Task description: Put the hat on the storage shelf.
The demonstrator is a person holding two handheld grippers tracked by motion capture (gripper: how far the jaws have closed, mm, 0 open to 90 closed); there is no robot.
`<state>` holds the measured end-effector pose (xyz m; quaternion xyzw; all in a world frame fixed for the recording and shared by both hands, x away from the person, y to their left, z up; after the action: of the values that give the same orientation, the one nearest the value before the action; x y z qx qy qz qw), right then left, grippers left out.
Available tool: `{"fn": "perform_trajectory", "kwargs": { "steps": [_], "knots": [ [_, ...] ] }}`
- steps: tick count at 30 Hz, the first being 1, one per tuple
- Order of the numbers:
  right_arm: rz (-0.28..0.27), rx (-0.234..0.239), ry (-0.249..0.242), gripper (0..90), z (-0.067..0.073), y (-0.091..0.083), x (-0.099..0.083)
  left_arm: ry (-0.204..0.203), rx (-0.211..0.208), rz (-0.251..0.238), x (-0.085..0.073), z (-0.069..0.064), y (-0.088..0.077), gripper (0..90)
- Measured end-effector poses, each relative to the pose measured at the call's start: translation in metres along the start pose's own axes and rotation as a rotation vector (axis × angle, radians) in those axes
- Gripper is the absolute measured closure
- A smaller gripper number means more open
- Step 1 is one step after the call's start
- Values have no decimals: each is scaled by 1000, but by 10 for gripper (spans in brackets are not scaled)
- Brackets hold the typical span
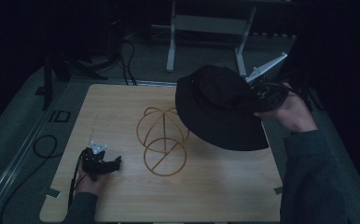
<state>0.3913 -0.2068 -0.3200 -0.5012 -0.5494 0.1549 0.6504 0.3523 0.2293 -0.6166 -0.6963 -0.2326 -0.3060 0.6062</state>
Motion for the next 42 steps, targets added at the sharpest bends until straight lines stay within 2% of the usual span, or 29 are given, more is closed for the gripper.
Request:
{"fn": "perform_trajectory", "kwargs": {
  "steps": [3,18,31,42],
  "knots": [
    [-12,9,0,878,1,-2,2,0,0,0,0,0,0,134],
    [-93,78,-60,878,17,-6,27,1,0,3,0,0,0,134],
    [-68,104,-105,877,28,8,39,1,0,3,0,0,0,134],
    [-67,103,-138,876,34,14,49,1,0,3,0,0,0,134]
  ]
}}
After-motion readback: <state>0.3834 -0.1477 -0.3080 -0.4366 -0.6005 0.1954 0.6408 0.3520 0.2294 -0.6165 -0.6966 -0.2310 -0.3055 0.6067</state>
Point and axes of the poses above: each handheld gripper's, and its own axes: y roughly forward along the jaws, x roughly out of its top, z roughly to its left, the point moved 7 cm from there along y, roughly forward along the jaws, and after that the axes turned 7 degrees about -y, right-handed, at the moved point
